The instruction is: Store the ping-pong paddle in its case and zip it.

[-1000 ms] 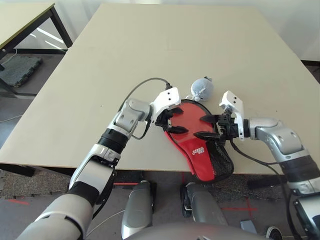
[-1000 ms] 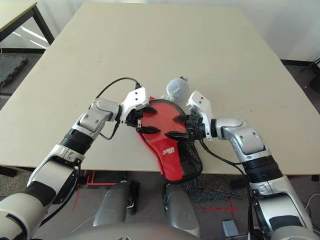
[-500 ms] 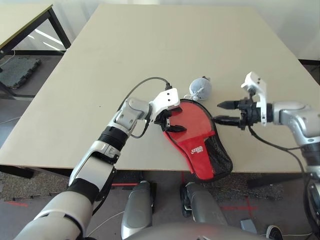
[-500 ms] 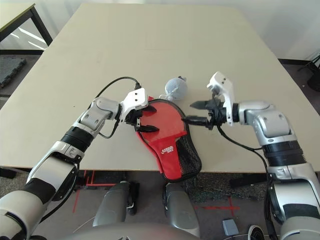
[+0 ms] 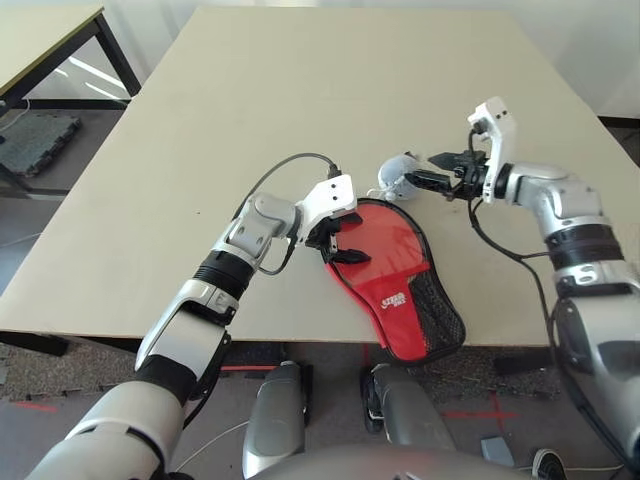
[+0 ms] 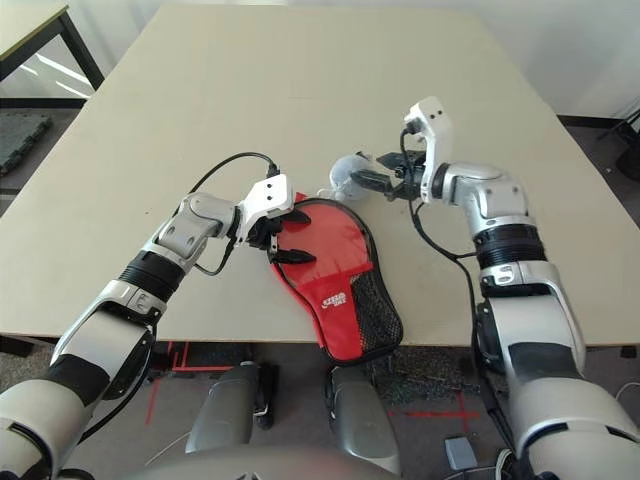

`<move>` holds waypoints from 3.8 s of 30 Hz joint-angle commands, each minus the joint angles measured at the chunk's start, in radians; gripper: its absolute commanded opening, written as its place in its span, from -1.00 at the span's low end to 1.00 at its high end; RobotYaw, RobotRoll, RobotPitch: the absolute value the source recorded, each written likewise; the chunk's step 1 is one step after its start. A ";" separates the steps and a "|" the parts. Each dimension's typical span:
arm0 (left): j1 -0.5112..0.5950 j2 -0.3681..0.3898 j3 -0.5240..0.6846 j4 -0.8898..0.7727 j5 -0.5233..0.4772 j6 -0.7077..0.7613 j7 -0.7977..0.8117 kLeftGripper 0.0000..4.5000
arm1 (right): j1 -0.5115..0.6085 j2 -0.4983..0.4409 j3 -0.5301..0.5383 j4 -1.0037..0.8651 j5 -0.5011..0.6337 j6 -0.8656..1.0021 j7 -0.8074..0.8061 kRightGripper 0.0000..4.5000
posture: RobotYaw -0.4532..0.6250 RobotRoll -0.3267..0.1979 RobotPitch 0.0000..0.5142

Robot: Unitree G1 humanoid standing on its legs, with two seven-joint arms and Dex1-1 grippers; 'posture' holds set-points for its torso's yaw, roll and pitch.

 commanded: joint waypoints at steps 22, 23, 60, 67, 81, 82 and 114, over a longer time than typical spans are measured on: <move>0.042 0.013 -0.022 0.007 0.032 0.047 0.012 1.00 | -0.015 0.109 -0.137 0.213 0.005 -0.017 -0.087 -0.63 | 0.04 0.25 -0.49; 0.042 0.012 -0.022 0.007 0.032 0.048 0.013 1.00 | -0.021 0.108 -0.142 0.219 0.003 -0.028 -0.097 -0.76 | 0.04 0.25 -0.50; 0.029 -0.022 -0.047 0.020 0.033 0.042 0.010 1.00 | 0.213 -0.257 -0.106 -0.015 -0.024 0.065 0.231 -1.00 | -0.06 0.25 -0.47; 0.001 -0.049 -0.051 0.062 0.040 0.020 0.012 1.00 | 0.361 -0.345 -0.086 -0.264 0.021 0.216 0.366 -1.00 | -0.08 0.25 -0.48; -0.039 -0.080 -0.050 0.126 0.054 -0.021 0.009 1.00 | 0.551 -0.441 -0.049 -0.531 0.133 0.370 0.537 -1.00 | -0.11 0.25 -0.49; -0.040 -0.081 -0.050 0.127 0.054 -0.022 0.008 1.00 | 0.561 -0.449 -0.044 -0.543 0.136 0.374 0.545 -1.00 | -0.11 0.25 -0.48; -0.038 -0.112 -0.050 0.136 0.062 -0.028 0.008 1.00 | 0.980 -0.806 0.096 -0.757 0.190 0.329 0.792 -1.00 | -0.15 0.25 -0.46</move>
